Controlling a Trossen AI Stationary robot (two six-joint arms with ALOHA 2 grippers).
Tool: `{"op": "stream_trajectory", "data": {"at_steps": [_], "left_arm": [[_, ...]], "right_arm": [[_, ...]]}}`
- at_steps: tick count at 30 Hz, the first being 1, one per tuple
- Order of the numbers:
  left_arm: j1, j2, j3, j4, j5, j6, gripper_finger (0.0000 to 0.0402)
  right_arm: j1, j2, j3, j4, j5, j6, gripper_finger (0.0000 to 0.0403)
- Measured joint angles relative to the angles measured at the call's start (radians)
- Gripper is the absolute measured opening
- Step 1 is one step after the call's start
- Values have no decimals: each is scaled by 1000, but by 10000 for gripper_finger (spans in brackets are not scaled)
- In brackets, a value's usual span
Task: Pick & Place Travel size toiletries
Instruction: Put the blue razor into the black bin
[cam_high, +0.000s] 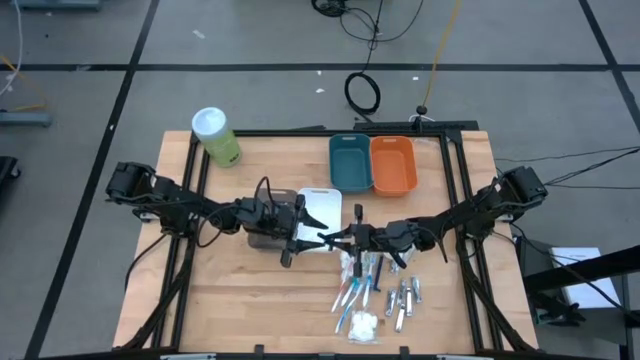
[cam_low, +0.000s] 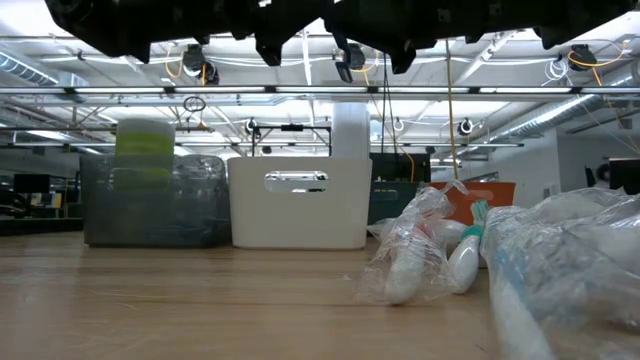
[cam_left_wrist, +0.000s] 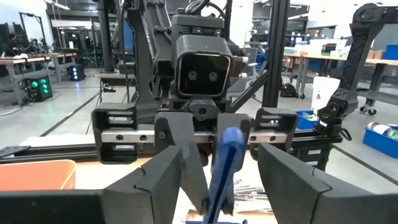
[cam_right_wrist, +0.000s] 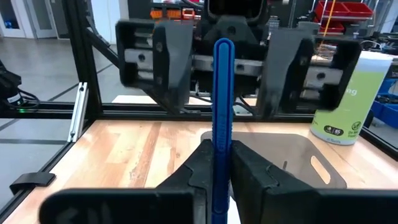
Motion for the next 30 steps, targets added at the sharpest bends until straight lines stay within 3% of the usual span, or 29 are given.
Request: {"op": "stream_trajectory", "data": {"at_steps": [19,30], "left_arm": [[25,29,0,9,-8,33,148],[25,29,0,10,27,82,14]], "right_arm": [[0,0,0,-13,4,2,28],[0,-1,0,-24,8,2,33]]}}
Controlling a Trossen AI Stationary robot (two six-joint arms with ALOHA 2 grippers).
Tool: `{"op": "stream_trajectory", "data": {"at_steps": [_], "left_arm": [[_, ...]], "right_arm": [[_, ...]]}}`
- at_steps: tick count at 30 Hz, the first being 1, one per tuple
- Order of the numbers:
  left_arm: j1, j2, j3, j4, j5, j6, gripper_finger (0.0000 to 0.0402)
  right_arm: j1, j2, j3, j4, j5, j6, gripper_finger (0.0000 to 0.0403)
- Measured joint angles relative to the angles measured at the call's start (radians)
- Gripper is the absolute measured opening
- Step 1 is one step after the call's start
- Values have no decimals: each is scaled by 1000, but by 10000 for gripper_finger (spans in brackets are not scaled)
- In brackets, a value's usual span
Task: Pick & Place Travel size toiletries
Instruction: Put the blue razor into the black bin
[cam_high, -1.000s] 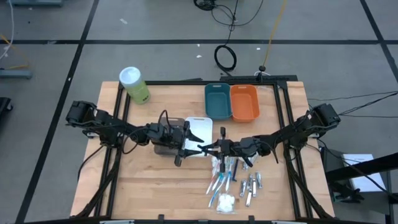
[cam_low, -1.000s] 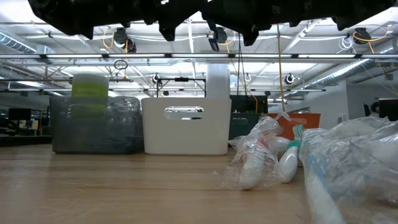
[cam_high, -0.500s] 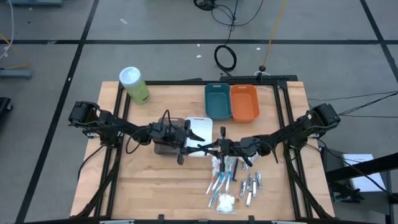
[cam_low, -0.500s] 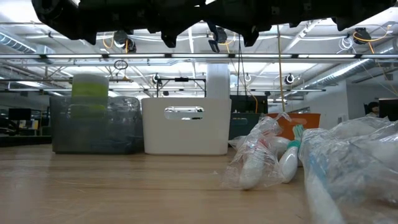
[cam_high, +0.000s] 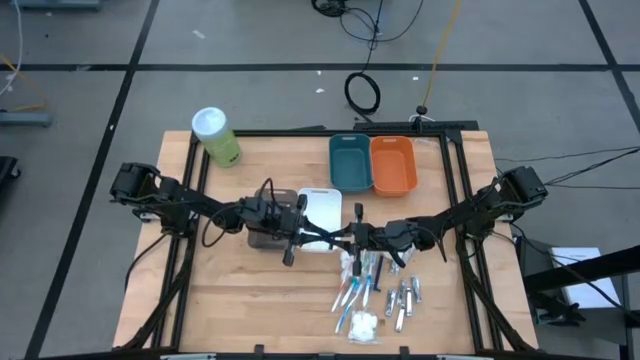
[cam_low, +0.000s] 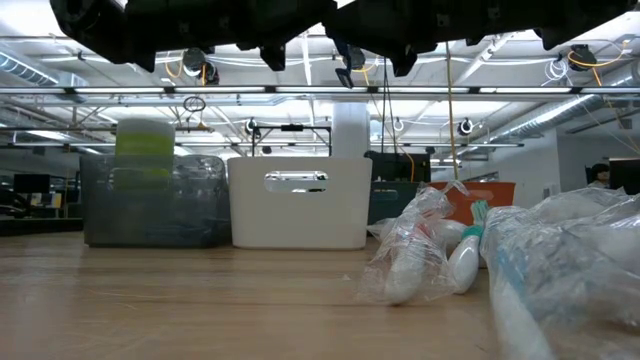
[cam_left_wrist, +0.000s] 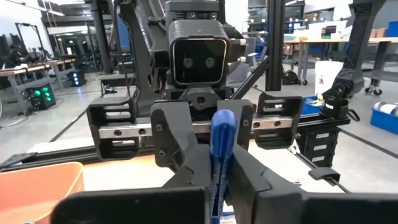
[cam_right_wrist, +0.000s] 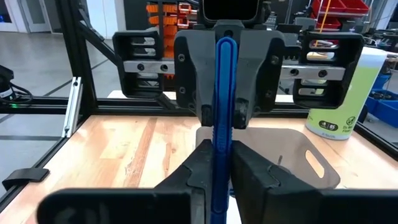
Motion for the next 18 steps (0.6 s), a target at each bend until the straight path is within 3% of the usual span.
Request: {"op": "stream_trajectory", "data": {"at_steps": [4,10,14,18], "left_arm": [[0,0,0,-1,-3,-7,20],[2,-23,0,-21,-29,-36,13],[6,-94,0,-154,-52,-53,10],[9,-228,0,-391,-141,-54,10]], "right_arm": [[0,0,0,-13,2,21,52],[1,0,1,-50,-1,78,133],[4,-12,1,-80,-1,93,184],[13,-51,1,-174,-3,121,207]]}}
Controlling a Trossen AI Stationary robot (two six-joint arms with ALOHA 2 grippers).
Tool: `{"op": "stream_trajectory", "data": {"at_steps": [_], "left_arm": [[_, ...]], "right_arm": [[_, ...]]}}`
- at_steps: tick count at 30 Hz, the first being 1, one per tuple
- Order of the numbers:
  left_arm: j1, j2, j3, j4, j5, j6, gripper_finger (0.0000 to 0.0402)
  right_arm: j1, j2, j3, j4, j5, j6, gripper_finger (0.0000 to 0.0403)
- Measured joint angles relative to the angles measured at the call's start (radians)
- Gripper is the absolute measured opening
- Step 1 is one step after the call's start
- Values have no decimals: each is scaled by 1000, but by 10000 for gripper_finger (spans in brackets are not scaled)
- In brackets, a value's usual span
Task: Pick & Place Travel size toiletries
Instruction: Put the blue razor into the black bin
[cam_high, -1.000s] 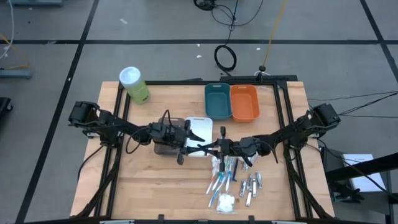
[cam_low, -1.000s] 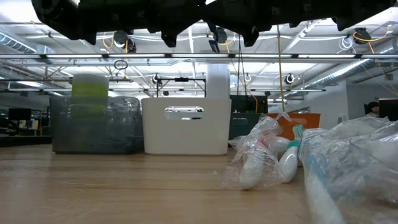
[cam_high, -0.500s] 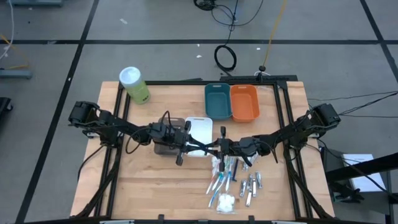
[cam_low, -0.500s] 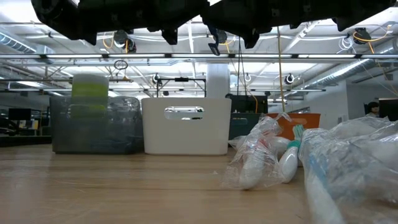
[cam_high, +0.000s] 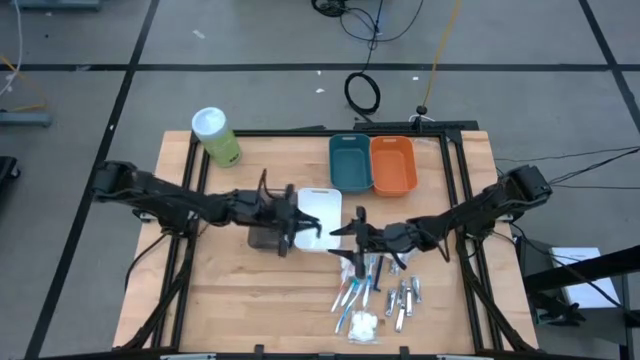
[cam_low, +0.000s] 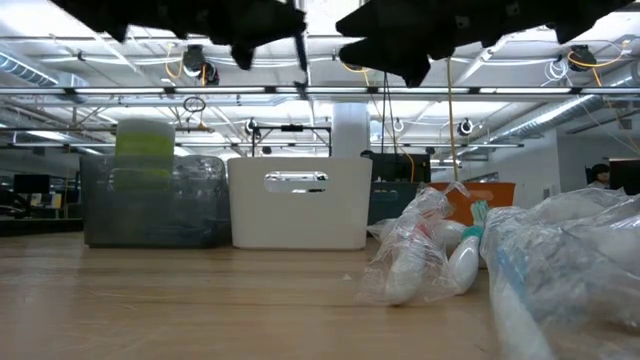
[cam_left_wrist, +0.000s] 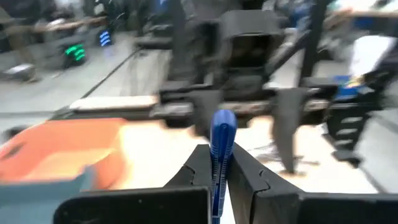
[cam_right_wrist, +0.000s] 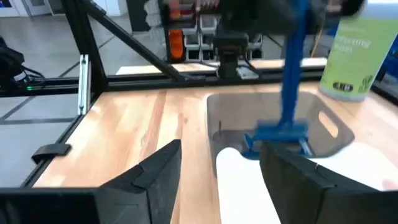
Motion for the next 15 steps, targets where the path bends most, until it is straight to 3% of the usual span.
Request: {"op": "stream_trajectory", "data": {"at_steps": [9,15], "left_arm": [[-8,-310,-20,-598,-283,-185,10],[-8,-443,-143,-687,-324,-401,11]], "right_arm": [[26,-74,0,-132,3,61,193],[24,-74,0,-152,2,61,181]]}}
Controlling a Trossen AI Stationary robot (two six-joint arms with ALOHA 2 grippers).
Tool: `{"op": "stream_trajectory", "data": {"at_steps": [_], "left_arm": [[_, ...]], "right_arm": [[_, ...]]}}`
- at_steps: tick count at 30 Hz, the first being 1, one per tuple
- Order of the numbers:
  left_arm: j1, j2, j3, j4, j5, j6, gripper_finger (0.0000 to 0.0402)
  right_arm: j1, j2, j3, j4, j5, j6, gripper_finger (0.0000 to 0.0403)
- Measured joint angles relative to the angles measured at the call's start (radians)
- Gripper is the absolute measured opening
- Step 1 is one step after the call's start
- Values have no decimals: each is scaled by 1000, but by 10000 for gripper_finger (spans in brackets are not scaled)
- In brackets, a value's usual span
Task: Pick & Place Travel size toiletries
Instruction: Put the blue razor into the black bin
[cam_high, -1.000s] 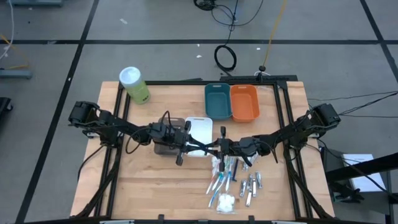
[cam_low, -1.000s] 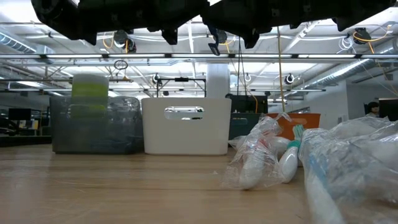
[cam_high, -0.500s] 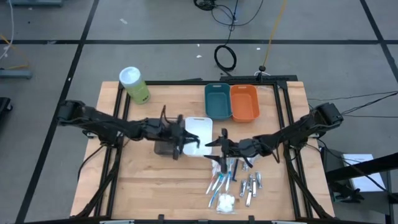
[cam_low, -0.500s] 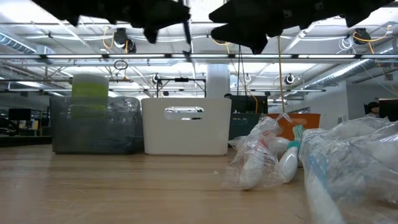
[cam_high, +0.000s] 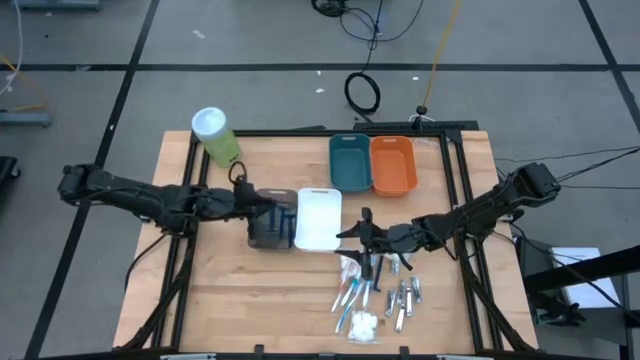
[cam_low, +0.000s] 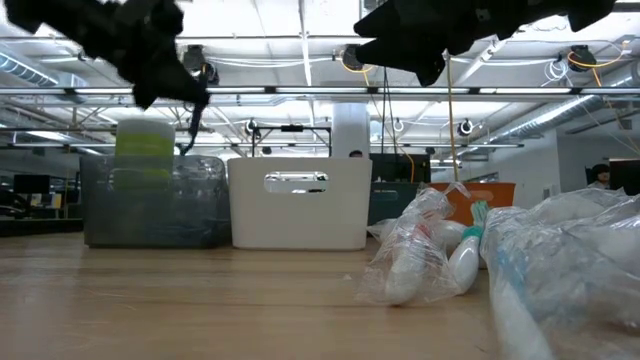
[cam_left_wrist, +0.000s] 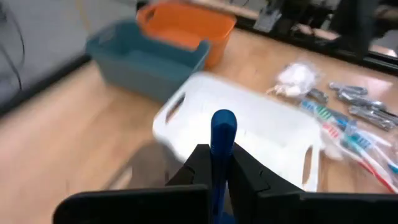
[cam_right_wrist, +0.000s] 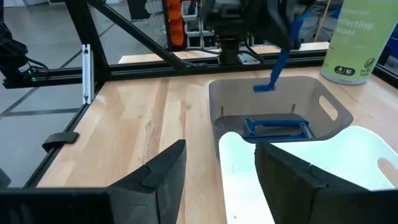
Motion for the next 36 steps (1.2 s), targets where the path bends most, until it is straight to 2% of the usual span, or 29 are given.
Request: {"op": "stream_trajectory", "data": {"at_steps": [7,14,21,26,31,36], "left_arm": [[13,-24,-161,54,33,-286,14],[20,-23,-190,123,63,-340,29],[22,-23,-190,144,144,-361,86],[21,-23,-190,144,187,-361,141],[22,-23,-190,143,189,-340,195],[21,-23,-190,136,188,-339,233]], "right_arm": [[0,0,0,7,0,0,175],[0,0,0,13,0,0,174],[0,0,0,13,0,8,173],[0,0,0,13,0,8,173],[0,0,0,13,0,8,173],[0,0,0,13,0,8,173]]}}
